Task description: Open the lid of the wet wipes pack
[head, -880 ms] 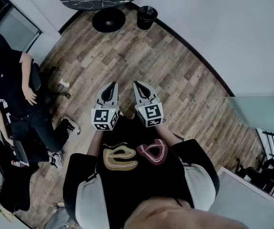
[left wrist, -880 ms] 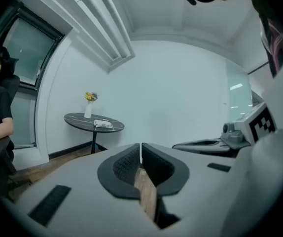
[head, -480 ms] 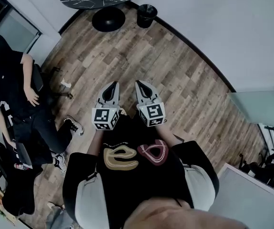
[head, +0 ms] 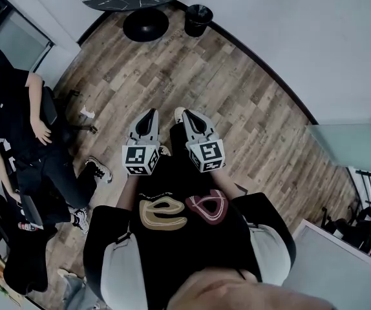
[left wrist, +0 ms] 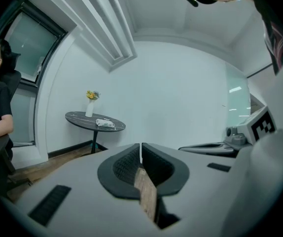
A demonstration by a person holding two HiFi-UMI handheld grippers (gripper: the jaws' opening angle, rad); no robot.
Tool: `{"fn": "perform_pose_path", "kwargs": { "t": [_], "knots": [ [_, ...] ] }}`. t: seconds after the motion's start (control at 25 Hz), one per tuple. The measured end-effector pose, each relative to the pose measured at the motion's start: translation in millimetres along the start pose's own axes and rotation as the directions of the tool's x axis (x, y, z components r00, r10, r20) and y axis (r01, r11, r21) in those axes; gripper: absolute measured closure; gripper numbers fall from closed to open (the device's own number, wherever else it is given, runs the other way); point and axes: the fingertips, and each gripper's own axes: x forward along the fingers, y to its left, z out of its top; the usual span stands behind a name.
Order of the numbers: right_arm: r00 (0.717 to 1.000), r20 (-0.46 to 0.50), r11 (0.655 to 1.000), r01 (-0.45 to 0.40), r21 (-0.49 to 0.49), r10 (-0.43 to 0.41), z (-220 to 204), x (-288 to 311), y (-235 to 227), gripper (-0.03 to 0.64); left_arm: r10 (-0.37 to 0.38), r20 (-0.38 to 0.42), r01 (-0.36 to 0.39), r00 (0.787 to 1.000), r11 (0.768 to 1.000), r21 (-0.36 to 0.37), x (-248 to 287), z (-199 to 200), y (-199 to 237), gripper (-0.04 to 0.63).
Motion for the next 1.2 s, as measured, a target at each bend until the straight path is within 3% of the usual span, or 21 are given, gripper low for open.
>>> {"fn": "perform_pose_path", "kwargs": {
  "t": [0.24, 0.76, 1.2],
  "knots": [
    [1.000, -0.007, 1.000, -0.022, 0.015, 0.022, 6, 35, -23, 0.604, 0.035, 0.003, -0.035, 0.999, 0.999, -0.001, 32, 5, 16, 0.569],
    [0.984, -0.035, 0.983, -0.174, -0.054, 0.173, 51, 151, -83, 0.604, 0.172, 0.015, -0.172, 0.985, 0.985, -0.017, 126, 45, 69, 0.569],
    [0.975, -0.039, 0.972, -0.223, -0.073, 0.220, 71, 203, -146, 0.604, 0.205, 0.003, -0.205, 0.979, 0.978, -0.023, 207, 56, 74, 0.569]
  ]
}}
